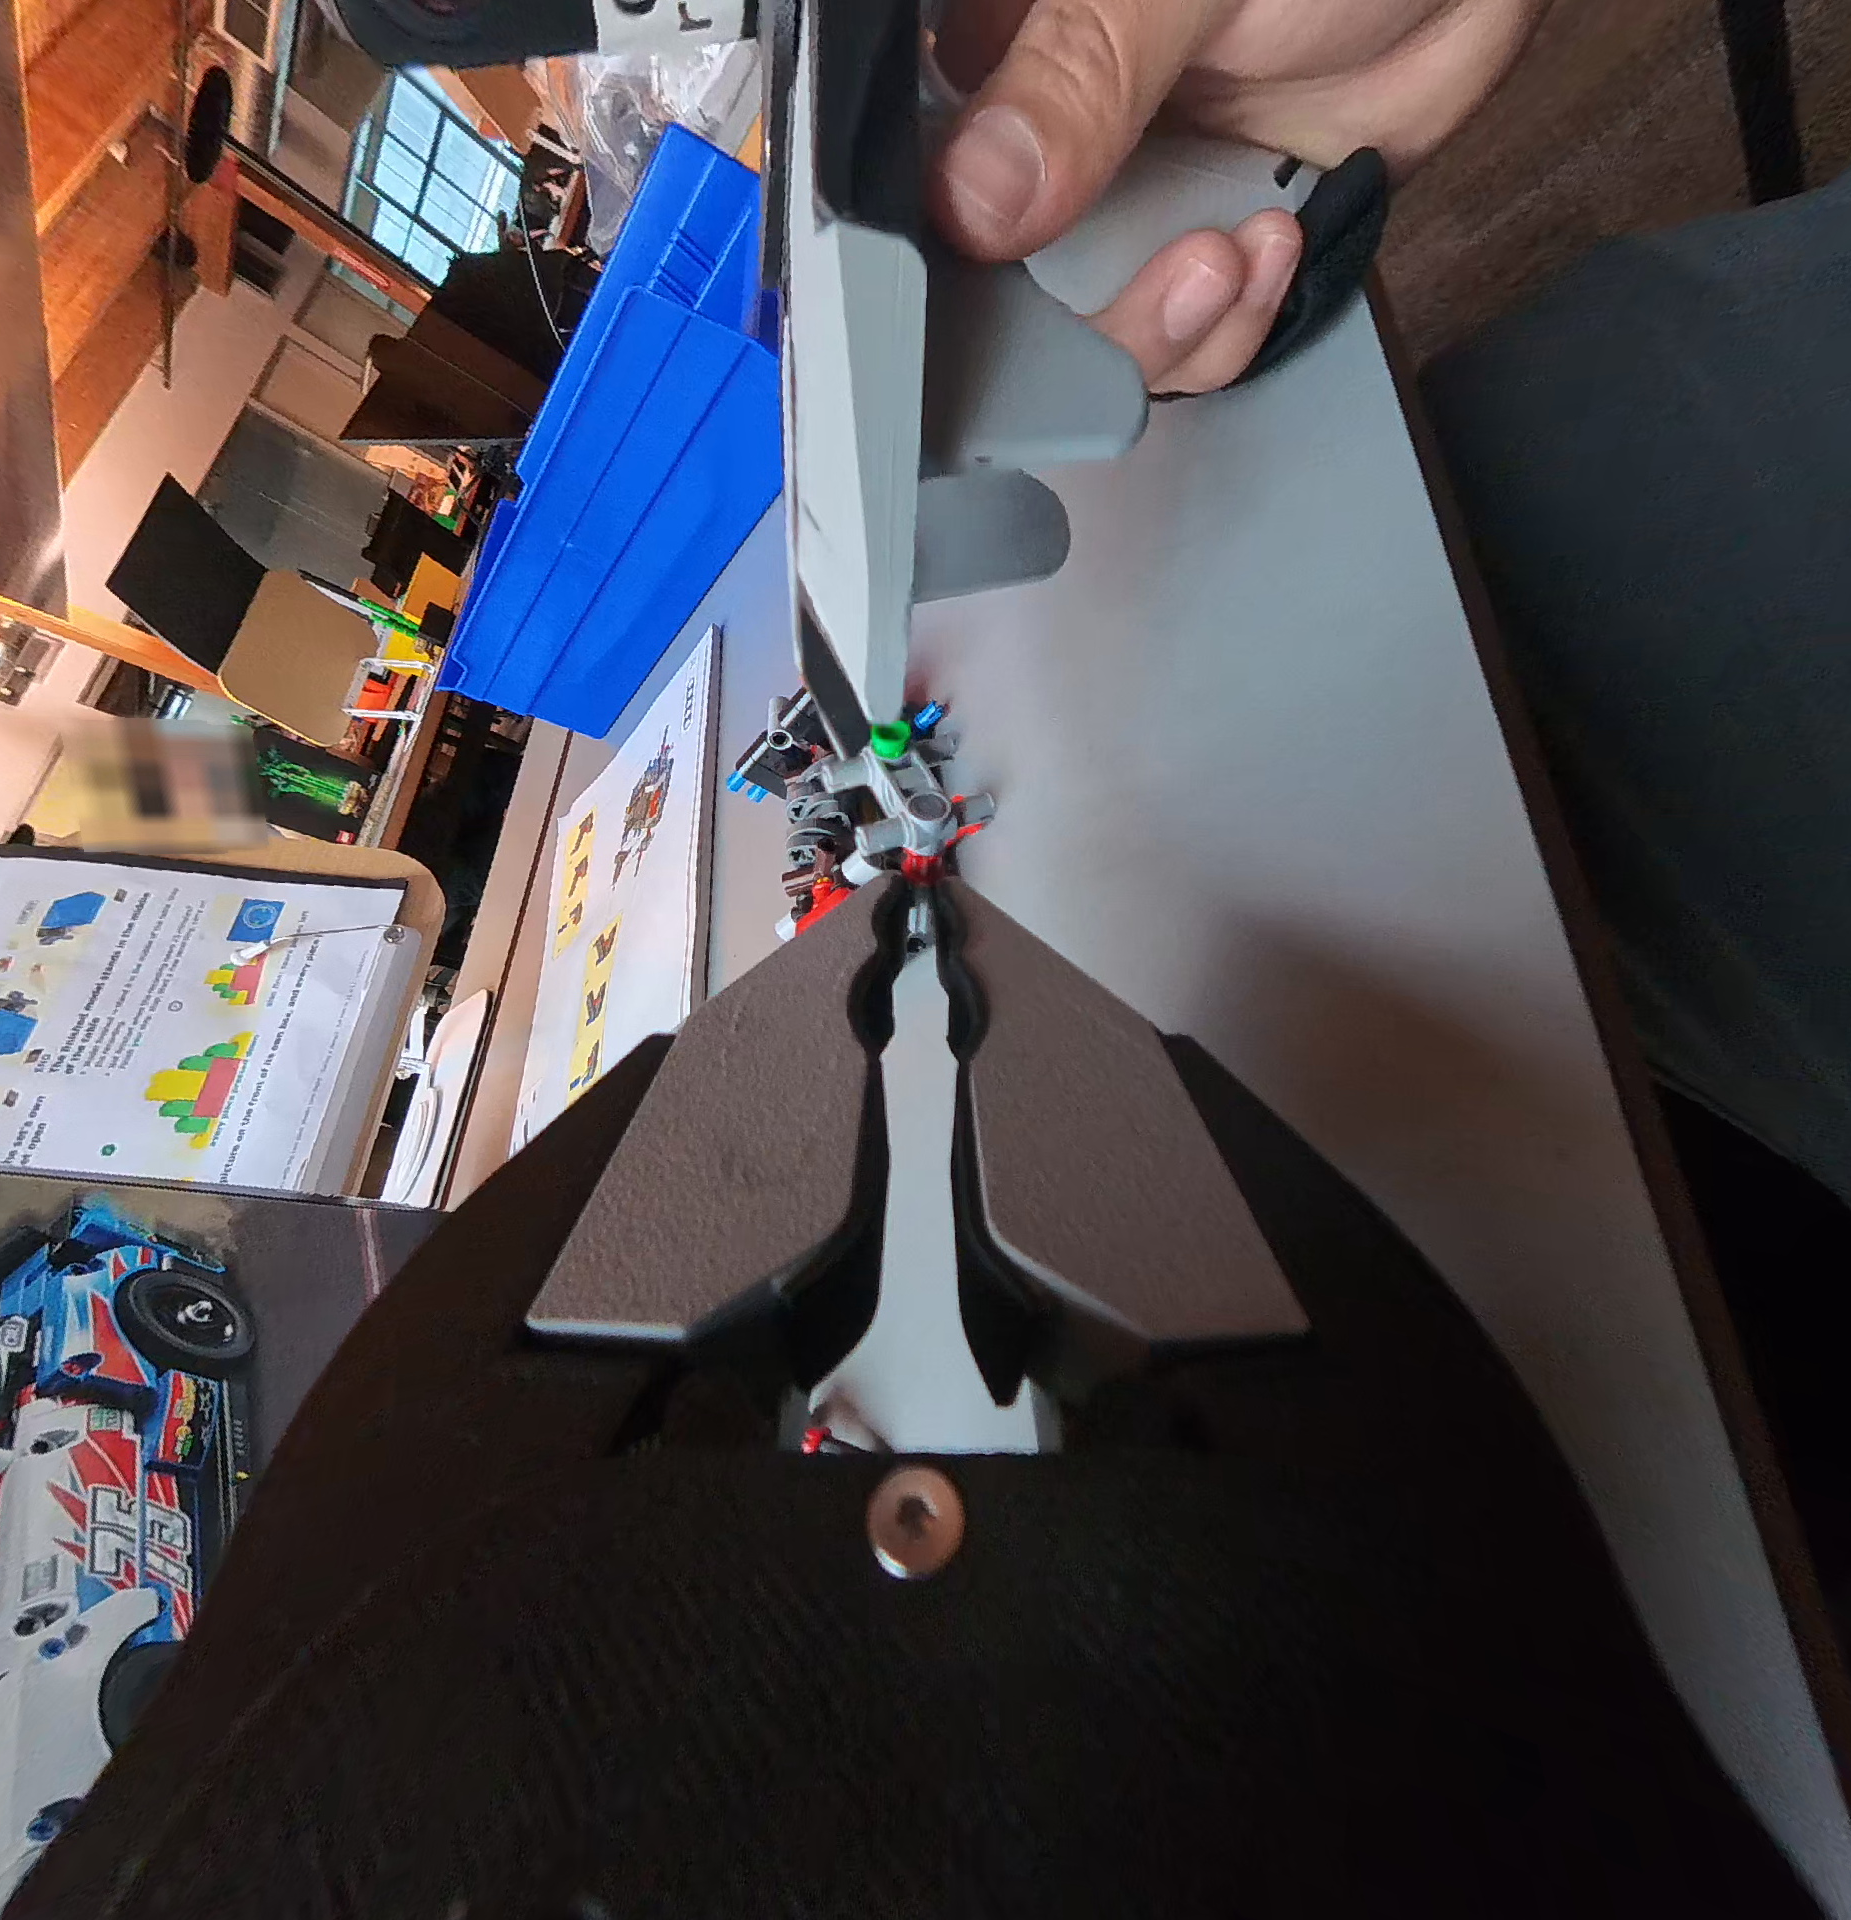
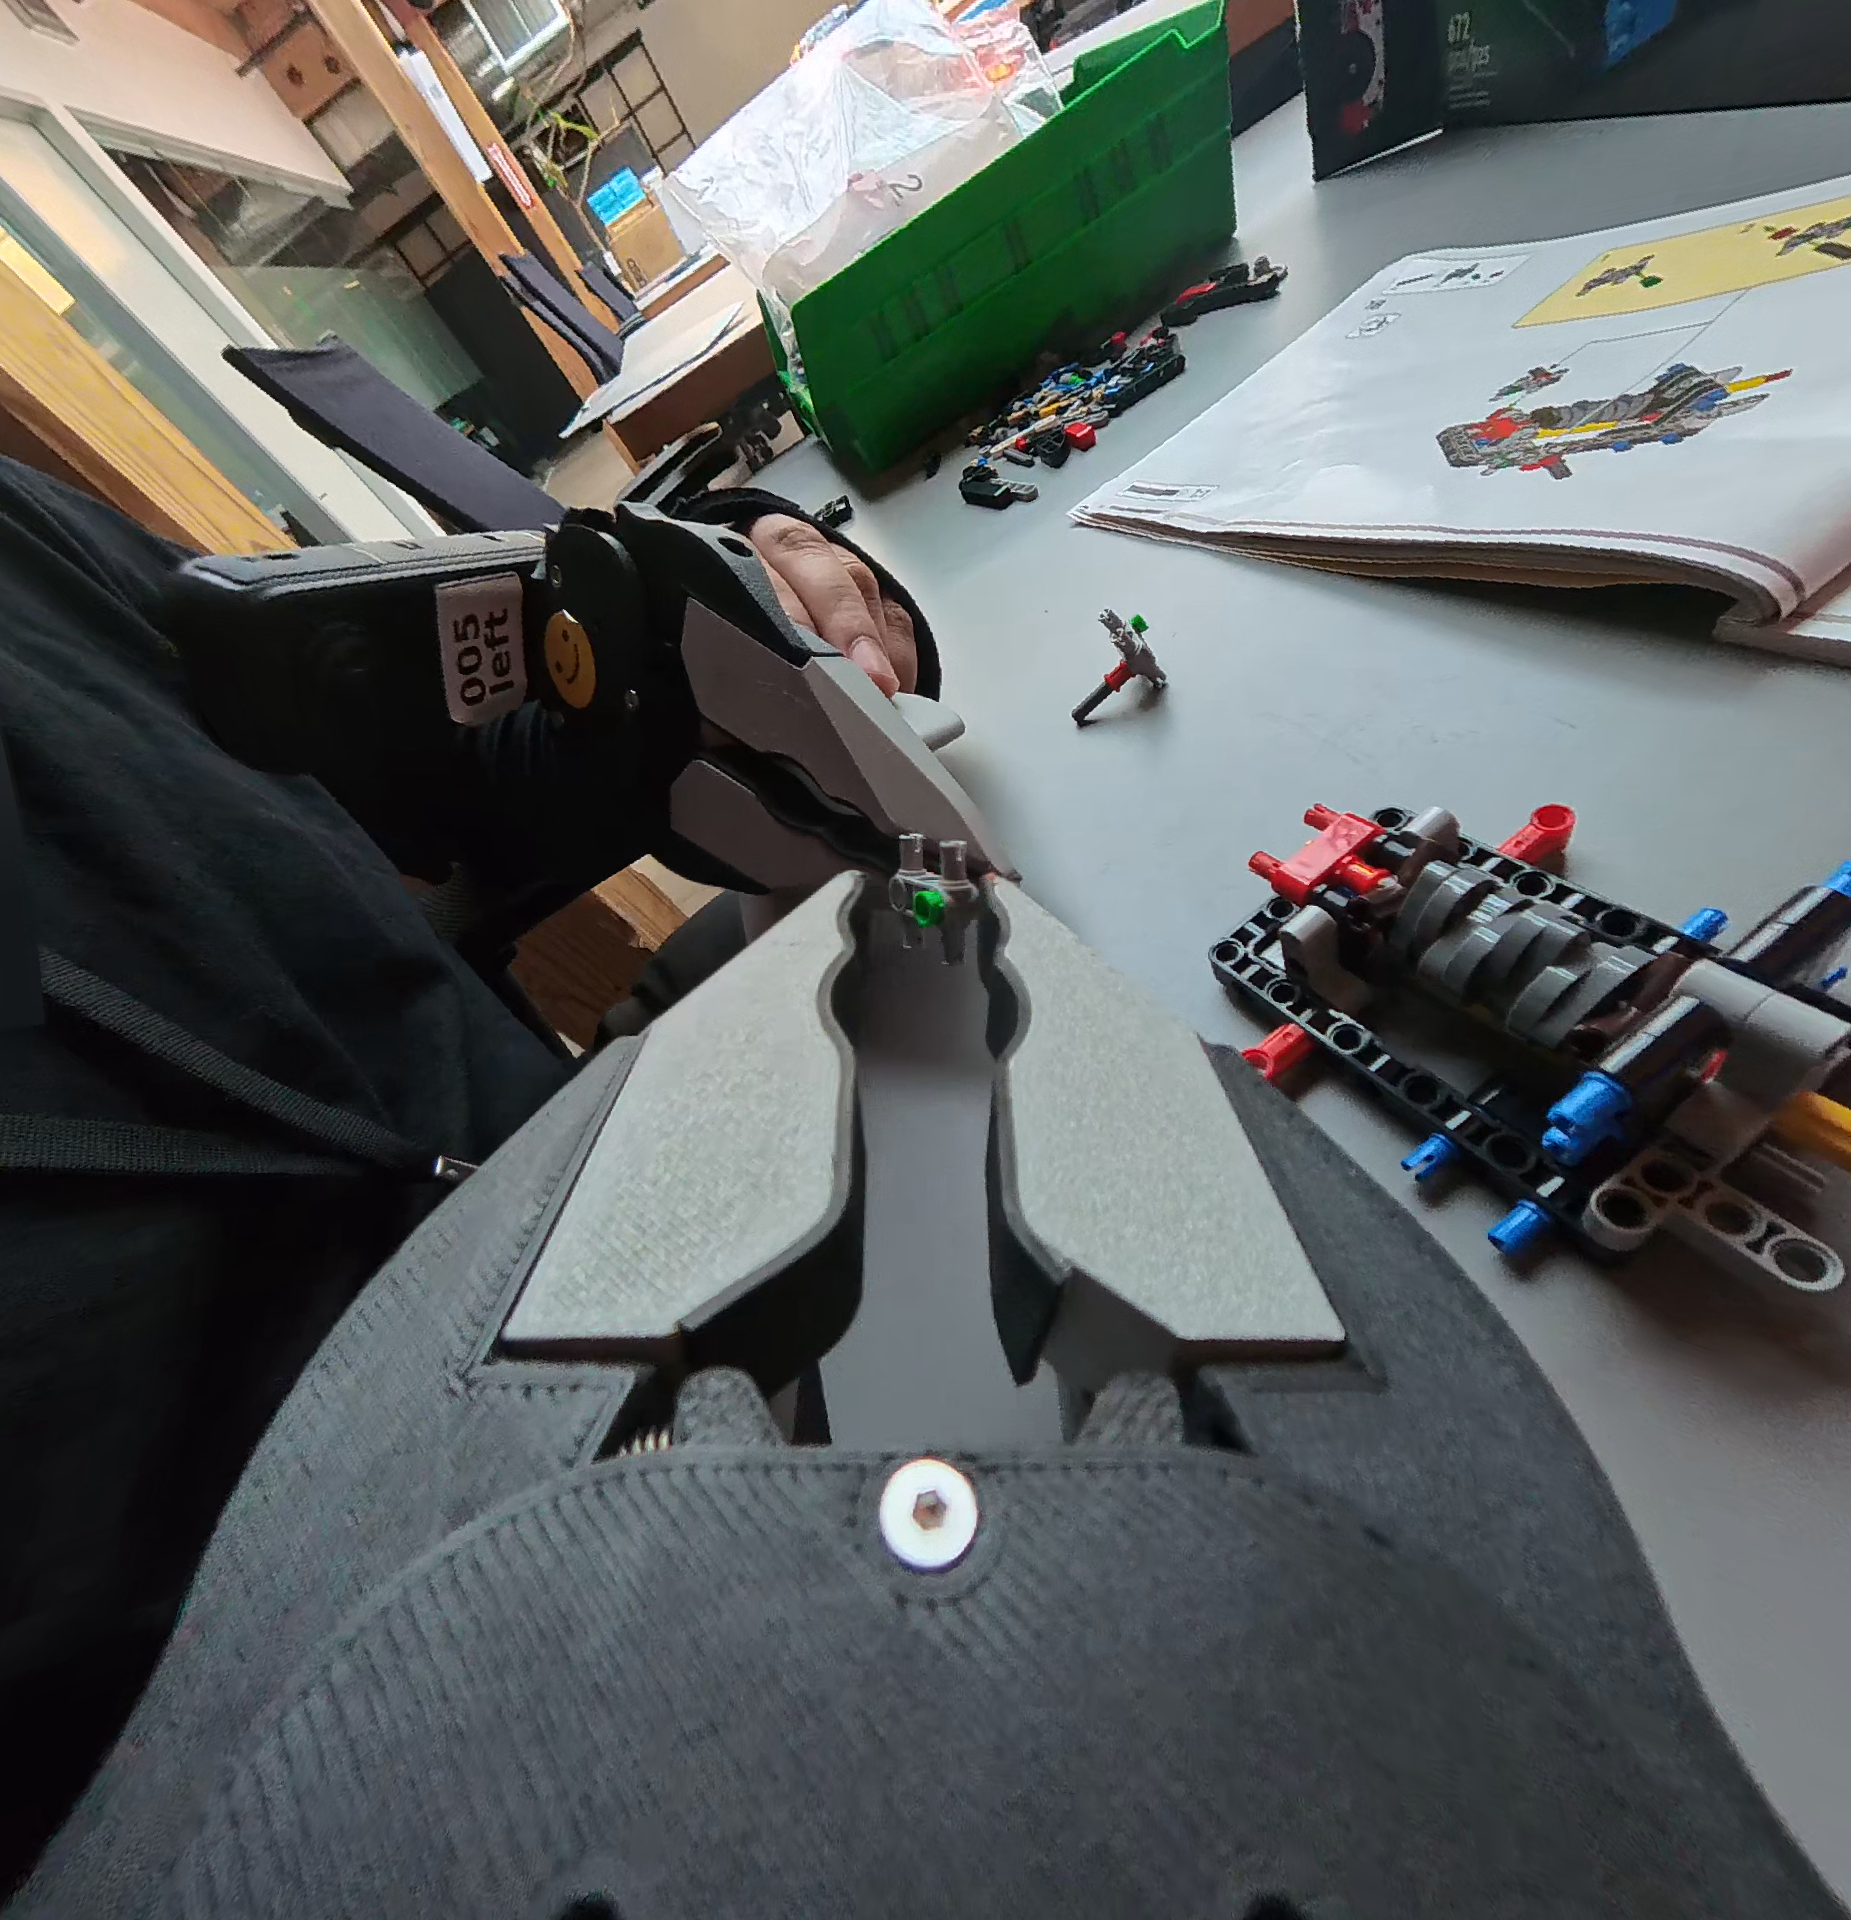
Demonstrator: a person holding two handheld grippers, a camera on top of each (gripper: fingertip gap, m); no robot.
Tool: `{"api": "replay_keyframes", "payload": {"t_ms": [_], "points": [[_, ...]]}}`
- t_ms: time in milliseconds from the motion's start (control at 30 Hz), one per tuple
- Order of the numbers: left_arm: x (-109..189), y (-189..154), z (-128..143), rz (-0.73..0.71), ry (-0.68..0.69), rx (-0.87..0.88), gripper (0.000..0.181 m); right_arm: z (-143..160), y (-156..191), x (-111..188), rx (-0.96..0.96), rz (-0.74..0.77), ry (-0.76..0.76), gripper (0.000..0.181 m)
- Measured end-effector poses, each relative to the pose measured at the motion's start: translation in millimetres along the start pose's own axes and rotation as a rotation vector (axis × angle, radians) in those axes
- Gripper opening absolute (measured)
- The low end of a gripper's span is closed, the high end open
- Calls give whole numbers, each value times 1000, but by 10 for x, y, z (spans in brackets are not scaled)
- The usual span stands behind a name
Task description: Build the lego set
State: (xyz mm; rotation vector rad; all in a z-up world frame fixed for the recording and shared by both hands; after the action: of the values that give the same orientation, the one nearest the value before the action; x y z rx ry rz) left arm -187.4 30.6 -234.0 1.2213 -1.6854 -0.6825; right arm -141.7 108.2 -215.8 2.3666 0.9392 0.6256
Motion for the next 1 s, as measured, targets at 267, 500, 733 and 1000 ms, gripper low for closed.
{"api": "replay_keyframes", "payload": {"t_ms": [267,500,733,1000], "points": [[-4,4,36,2,18,0,2,62,-91,224,155,116,66,19],[-26,28,34,-10,30,17,2,207,-32,-29,10,96,179,37],[8,36,-36,-27,-10,8,2,125,34,-124,-116,-70,127,21],[5,-14,-57,-20,-7,-46,3,144,0,-60,21,7,193,9]]}}
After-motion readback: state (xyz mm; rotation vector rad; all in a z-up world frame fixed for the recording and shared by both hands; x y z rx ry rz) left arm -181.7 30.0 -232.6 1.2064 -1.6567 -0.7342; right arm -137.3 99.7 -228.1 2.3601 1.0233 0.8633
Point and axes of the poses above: each gripper's, where its closed fingertips meet, x back along the fingers, z out of its underside, y = z × x across the jaws, the point moved 5 cm from there along x, back along the fingers, and after that the axes turned 11 degrees about -x, right-handed, at the moved point
